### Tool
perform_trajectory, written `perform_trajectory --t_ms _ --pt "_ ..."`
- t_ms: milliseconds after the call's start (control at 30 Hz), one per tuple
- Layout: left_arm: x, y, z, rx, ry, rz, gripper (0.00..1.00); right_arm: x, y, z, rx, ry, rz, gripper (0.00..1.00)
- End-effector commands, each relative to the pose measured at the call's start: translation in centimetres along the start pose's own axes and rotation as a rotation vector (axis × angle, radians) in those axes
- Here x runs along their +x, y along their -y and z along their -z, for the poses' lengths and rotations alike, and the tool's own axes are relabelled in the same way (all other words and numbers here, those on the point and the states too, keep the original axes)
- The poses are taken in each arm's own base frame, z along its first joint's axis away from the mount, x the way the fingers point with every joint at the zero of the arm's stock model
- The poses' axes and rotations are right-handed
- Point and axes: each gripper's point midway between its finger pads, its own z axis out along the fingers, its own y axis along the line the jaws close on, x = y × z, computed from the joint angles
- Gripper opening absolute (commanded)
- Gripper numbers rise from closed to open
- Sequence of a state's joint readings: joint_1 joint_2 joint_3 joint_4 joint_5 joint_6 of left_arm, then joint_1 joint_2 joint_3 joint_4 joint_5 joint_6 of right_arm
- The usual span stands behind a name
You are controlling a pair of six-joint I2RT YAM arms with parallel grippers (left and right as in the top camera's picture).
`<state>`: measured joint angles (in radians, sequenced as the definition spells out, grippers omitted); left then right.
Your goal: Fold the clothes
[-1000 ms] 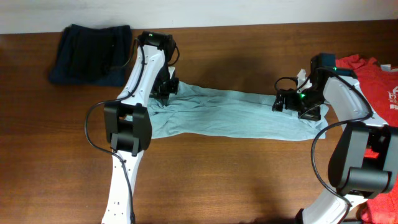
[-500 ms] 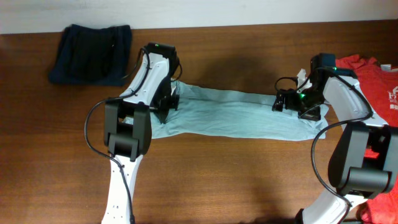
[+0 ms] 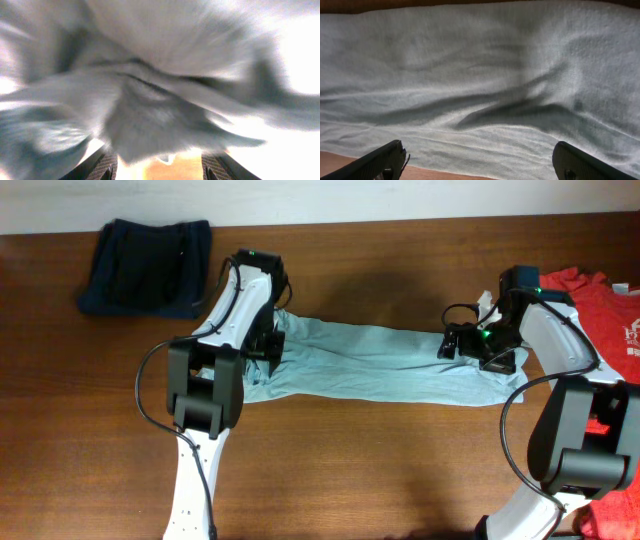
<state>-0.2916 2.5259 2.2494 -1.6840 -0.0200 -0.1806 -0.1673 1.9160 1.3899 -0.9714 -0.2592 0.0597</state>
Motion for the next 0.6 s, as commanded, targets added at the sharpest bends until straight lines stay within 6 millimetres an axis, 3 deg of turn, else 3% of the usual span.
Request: perform_trajectory --t_ms 0,33,133,200,300,567 --pt "-1.1 -0.2 7.0 0.040 0.227 0.016 0.60 0.2 -0.3 0.1 0.007 0.003 0.011 0.99" --pt "-1.4 -0.3 9.0 0.054 0.292 0.023 0.73 0.2 -0.3 0.1 0.007 0.003 0.011 0.98" --pt "-1.6 -0.8 10.4 0.065 0.340 0.035 0.76 0.2 -0.3 0.1 0.007 0.003 0.011 0.98" --pt "-1.6 -1.5 9.9 0.064 0.322 0.050 0.70 0.2 -0.3 0.1 0.007 0.003 0.011 0.99" --pt "-1.5 -2.8 8.7 0.065 0.281 0.079 0.53 0.2 -0.3 0.1 0.007 0.003 0.011 0.99" --pt "-3.3 -4.4 5.0 0.083 0.255 0.129 0.42 0.2 -0.3 0.1 0.007 0.003 0.011 0.99"
